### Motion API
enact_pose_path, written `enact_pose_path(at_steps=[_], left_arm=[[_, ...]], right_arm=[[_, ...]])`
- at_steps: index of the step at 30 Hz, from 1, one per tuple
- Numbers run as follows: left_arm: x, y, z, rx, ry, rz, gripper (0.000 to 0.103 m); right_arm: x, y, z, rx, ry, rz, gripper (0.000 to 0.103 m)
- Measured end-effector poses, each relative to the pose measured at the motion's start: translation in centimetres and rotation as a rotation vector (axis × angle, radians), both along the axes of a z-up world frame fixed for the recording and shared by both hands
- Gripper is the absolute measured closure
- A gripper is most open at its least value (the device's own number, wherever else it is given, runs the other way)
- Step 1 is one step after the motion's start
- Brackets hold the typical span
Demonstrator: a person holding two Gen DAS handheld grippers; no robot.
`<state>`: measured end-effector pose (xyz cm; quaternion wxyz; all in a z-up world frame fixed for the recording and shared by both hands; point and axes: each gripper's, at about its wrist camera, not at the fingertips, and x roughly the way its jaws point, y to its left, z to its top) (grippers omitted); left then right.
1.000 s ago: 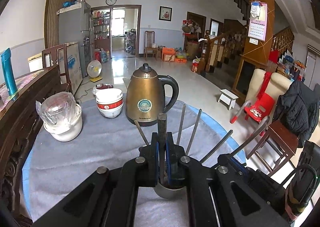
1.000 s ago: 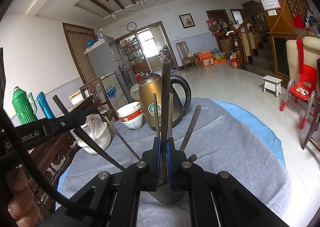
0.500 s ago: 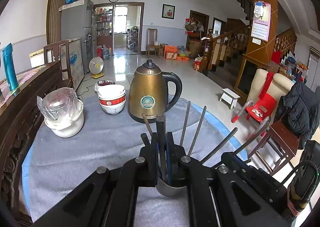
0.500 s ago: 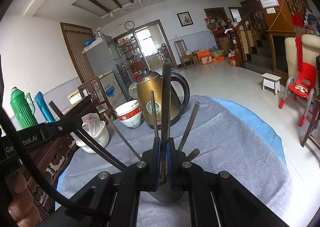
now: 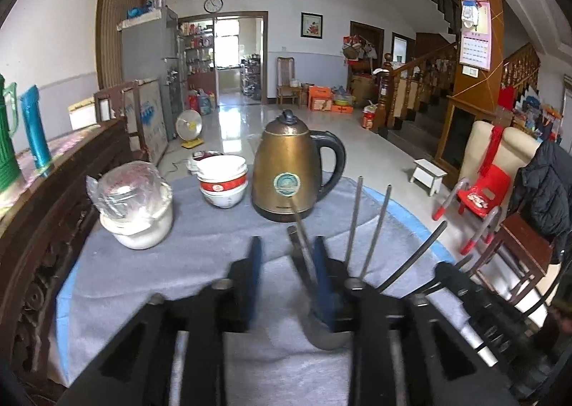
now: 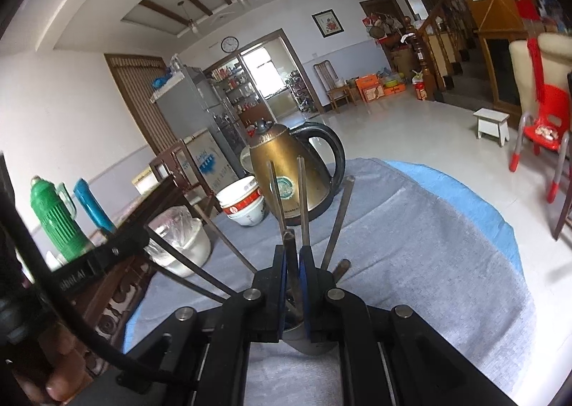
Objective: Organize utensils
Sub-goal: 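Open both tools to release the chopsticks into the cup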
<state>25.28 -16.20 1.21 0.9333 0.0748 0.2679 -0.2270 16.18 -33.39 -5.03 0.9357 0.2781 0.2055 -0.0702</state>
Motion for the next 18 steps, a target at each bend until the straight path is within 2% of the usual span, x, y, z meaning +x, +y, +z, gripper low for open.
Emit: enact_pose_path(at_steps=[4,6,8,10,12,15,16,17,18], left_arm=[[-0.6,0.9,0.0,0.015,-0.016,0.014,0.052],[-1.3,1.3,-0.1,0.032,-0.029,0.024,0.040],[-2.0,1.6,-0.1,0.042,-0.046,0.025,0.038],[-2.6,1.7,-0.1,0.060,-0.055,0.024,0.030],[-3.4,1.7,-0.1,0.075,-0.064,0.021,0.026],[-4.4,1.7,-0.4,0.109,-0.078,0.020,0.021],[-4.6,1.6,-0.5,0.121,-0.081,0.020,0.020],[-4.9,1.6,-0.6,0.131,-0.084,0.021,0.019],[-5.3,1.6,-0.8,0.145,-0.087,0.020,0.018]], right_arm=[[-1.2,-0.6,0.2,0.020,-0.030,-0.008,0.094],[-1.9,-0.9,0.5,0.023,-0.047,-0.016,0.094],[-2.5,-1.1,0.8,0.029,-0.065,-0.023,0.094],[-3.1,-1.4,1.0,0.033,-0.080,-0.030,0.093],[-3.5,-1.5,1.0,0.036,-0.088,-0.032,0.089],[-4.1,-1.5,0.8,0.039,-0.084,-0.041,0.065],[-4.5,-1.6,0.7,0.042,-0.090,-0.048,0.044],[-4.8,-1.6,0.7,0.040,-0.096,-0.060,0.038],[-5.1,-1.6,0.6,0.034,-0.095,-0.065,0.038]])
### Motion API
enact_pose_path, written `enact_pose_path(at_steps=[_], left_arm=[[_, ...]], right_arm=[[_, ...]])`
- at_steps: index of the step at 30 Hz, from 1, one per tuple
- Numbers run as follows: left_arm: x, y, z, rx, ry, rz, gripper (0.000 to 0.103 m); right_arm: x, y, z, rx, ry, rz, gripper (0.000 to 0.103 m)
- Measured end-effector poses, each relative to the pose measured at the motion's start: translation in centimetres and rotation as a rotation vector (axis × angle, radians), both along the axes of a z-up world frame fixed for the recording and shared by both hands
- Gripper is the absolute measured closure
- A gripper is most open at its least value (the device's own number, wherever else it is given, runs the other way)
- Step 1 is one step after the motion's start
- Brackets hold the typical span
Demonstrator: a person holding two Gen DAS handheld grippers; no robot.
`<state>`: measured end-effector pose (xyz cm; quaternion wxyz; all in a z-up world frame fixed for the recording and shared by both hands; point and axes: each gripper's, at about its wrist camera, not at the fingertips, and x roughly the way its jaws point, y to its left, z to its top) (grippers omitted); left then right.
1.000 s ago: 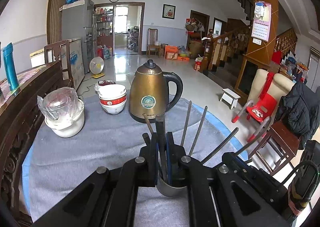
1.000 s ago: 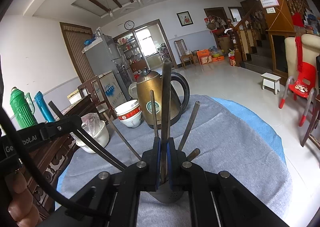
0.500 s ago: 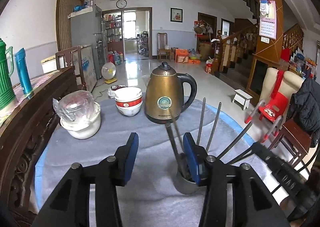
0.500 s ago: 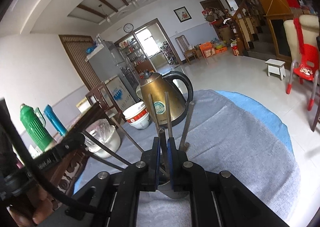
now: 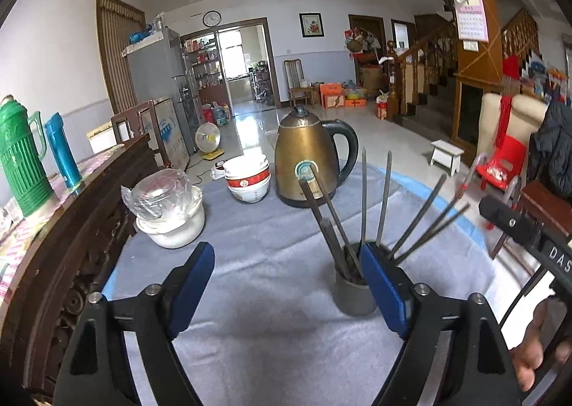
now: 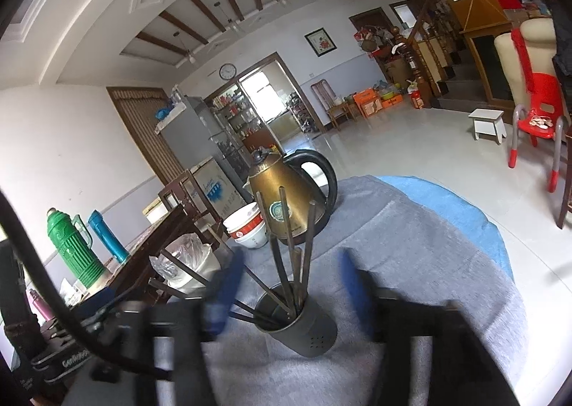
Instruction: Organize utensils
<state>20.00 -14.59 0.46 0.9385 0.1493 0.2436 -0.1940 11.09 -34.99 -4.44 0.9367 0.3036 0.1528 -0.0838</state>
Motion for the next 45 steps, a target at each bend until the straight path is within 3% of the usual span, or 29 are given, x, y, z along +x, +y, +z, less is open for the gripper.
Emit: enact_pose_path(at_steps=[20,45], left_arm=[[-2.6,1.2,-1.6,0.104,0.042,0.093,0.014],[-11.2,4.4,0.4,0.124,-0.044,0.163,0.013]], right_arm=[[-4.4,2.4,0.6,-0.129,0.152,0.012,0.038],[-11.4,8.7,2.7,-0.174,0.073,0.090,0.038]])
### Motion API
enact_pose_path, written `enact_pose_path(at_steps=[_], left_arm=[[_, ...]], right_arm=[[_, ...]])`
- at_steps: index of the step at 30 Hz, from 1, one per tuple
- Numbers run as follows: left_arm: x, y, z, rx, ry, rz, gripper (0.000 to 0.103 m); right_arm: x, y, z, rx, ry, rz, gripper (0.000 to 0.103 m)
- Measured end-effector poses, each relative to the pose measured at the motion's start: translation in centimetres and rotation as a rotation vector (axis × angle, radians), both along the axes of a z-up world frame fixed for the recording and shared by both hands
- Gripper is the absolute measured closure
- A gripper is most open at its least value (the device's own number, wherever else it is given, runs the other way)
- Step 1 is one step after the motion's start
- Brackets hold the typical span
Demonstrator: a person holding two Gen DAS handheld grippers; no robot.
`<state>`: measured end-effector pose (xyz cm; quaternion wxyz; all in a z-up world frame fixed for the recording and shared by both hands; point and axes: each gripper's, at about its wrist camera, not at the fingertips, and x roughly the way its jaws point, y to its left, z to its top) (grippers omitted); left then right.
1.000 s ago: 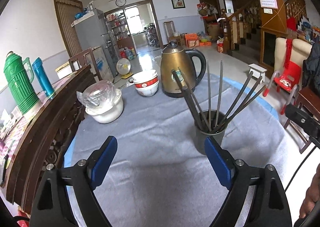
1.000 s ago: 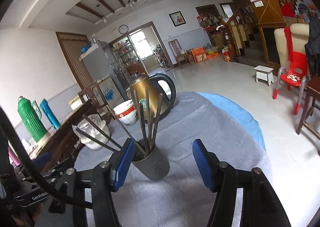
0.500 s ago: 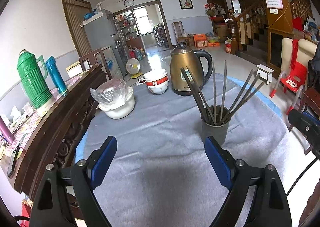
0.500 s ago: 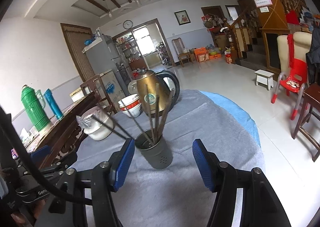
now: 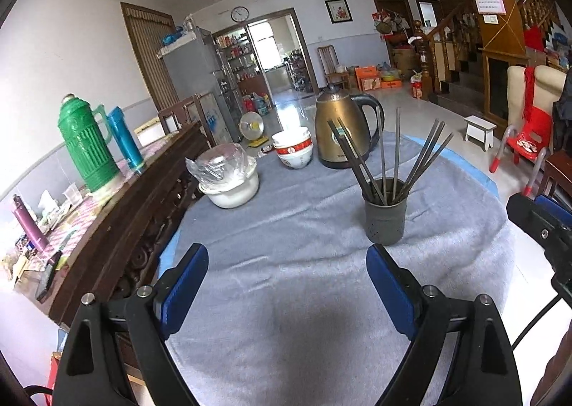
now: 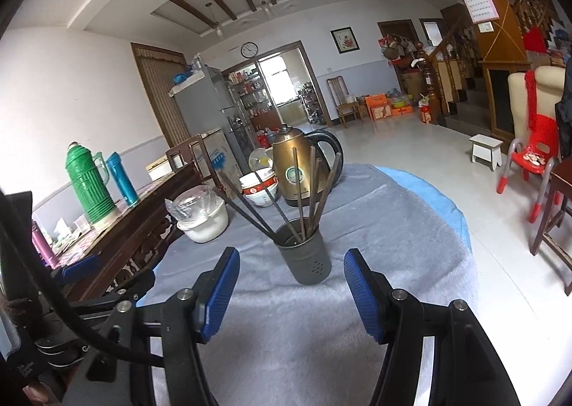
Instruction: Organize utensils
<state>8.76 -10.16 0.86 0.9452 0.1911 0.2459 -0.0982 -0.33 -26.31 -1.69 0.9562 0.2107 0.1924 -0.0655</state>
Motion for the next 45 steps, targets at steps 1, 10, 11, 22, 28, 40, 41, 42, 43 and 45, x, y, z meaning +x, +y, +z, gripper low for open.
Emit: enact_pose_path(at_steps=[1,10,11,22,28,40,41,42,43,45], left_arm=[[-0.4,0.1,0.2,-0.003,-0.006,0.000,0.013],[-3.2,2.6,2.2,-0.006,-0.081,0.028,0.008],[-3.4,2.9,2.4,-0.005,-0.089,0.031,0.007],[-4.0,5.7,3.4,-0.017,-0.125,0.087,0.006],[-3.7,6.3,3.3,-0.024,-0.118,0.101,0.006],[-3.9,6.6,3.2,-0.027,-0.119,0.119,0.006],[-3.9,6.7,3.3,-0.028,-0.119,0.120,0.006],[-4.0,6.8,3.3,-0.029,-0.119,0.121,0.006],[-4.0,6.8,3.4,-0.030,-0.120,0.123,0.006],[-4.0,7.0,3.4,-0.030,-0.120,0.127,0.006]], right_arm=[[-0.4,0.2,0.2,-0.003,-0.006,0.000,0.038],[-2.6,1.9,2.0,-0.042,-0.043,0.003,0.037],[-2.8,2.2,2.2,-0.047,-0.049,0.006,0.037],[-3.3,4.4,3.0,-0.050,-0.076,0.019,0.037],[-2.8,5.1,2.8,-0.046,-0.067,0.033,0.037],[-2.8,5.4,2.7,-0.040,-0.071,0.033,0.037],[-2.8,5.3,2.7,-0.041,-0.071,0.031,0.037],[-2.8,5.3,2.7,-0.044,-0.072,0.030,0.037],[-3.0,5.3,2.7,-0.045,-0.074,0.030,0.037],[-3.1,5.4,2.8,-0.047,-0.078,0.030,0.037]])
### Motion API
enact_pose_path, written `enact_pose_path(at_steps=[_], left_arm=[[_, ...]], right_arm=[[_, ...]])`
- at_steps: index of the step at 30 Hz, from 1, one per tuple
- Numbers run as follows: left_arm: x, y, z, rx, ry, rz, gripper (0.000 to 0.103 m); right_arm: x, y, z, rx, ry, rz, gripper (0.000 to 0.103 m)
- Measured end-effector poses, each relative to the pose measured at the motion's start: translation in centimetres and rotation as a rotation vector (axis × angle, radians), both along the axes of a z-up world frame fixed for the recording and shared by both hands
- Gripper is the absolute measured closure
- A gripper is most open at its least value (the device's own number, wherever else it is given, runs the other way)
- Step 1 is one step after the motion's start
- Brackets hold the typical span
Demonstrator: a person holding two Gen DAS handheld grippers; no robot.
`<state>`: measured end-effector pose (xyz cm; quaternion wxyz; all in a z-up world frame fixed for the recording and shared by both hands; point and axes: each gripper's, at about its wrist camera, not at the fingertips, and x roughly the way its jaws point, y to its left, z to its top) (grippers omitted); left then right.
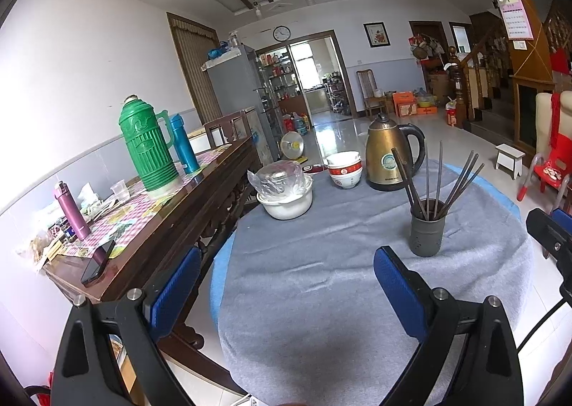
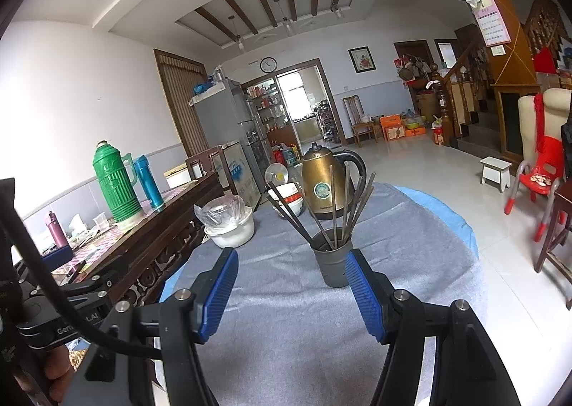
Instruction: Organize utensils
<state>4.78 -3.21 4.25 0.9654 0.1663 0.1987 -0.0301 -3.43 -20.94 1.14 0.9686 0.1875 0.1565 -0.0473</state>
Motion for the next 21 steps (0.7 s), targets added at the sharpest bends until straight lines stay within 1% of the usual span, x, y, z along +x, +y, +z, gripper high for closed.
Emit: enact_pose_path(at_steps=[7,21], left_arm=[[-0.03,0.28,0.09,-0.003,0.000,0.003,0.006],[-0.23,0.88,0.07,-0.010,-0.002,0.016,0.006]], right_arm=[[-0.34,0.44,0.23,-0.023,-0.007,-0.001,0.036],[-0.45,0.53,0.28,-0.024,-0.004,-0.003,0.035]])
